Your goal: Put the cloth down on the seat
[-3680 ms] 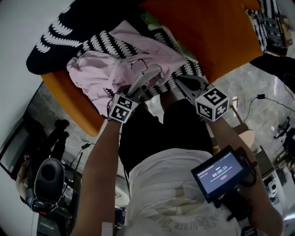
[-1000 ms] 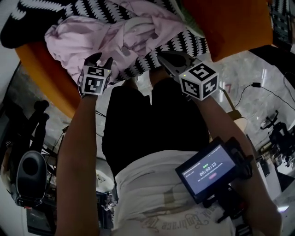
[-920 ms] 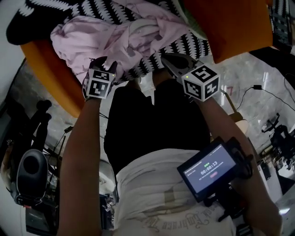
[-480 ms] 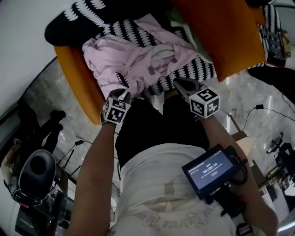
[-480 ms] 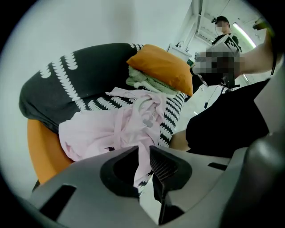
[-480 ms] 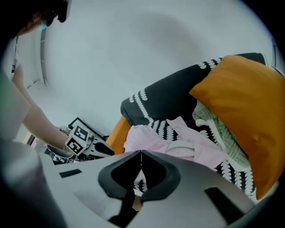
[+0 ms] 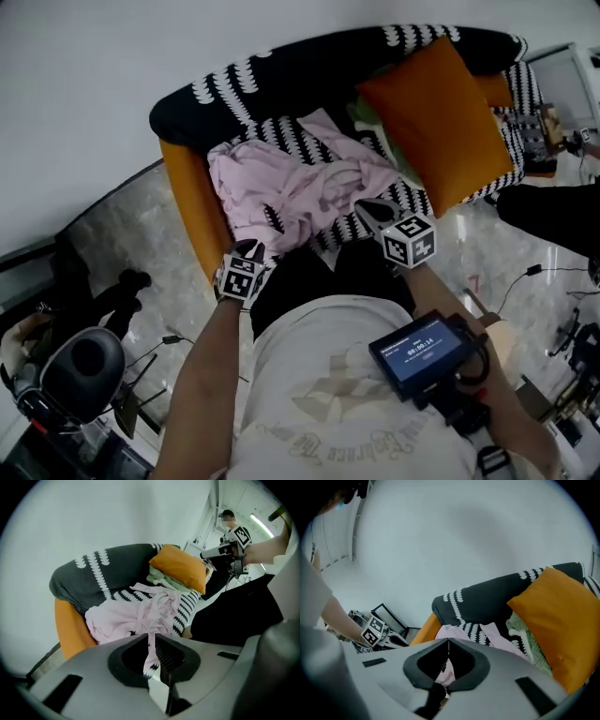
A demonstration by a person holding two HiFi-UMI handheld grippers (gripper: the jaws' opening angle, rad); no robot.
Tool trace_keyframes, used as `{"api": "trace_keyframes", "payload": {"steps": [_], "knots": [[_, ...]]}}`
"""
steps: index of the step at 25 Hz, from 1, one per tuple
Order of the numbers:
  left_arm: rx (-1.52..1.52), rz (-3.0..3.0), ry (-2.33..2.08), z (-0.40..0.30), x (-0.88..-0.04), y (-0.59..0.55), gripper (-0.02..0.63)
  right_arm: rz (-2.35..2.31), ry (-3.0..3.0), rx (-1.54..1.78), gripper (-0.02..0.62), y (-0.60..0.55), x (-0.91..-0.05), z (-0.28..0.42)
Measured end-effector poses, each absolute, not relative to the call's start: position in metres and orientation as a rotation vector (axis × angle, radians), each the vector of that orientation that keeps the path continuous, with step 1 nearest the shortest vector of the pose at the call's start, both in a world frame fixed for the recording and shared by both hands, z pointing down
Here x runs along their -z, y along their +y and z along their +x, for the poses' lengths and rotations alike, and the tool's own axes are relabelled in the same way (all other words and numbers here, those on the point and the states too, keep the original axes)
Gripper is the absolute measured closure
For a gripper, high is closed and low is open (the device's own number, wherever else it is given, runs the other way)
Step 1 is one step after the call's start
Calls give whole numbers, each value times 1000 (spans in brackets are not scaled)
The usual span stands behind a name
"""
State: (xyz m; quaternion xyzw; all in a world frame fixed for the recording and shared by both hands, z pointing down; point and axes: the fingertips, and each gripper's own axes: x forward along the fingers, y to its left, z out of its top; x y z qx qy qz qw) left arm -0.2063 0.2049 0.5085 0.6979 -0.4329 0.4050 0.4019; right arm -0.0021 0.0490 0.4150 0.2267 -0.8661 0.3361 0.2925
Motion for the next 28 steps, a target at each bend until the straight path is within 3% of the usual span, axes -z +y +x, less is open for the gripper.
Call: {"api": "trace_keyframes", "payload": {"steps": [16, 28], "knots": [[-610, 1945, -1350, -238, -368, 182, 588, 684, -2469, -722, 580, 52, -307, -48], [-371, 2243, -1310, -191, -278, 144, 594, 718, -2649, -538, 580, 78, -217, -30]]}}
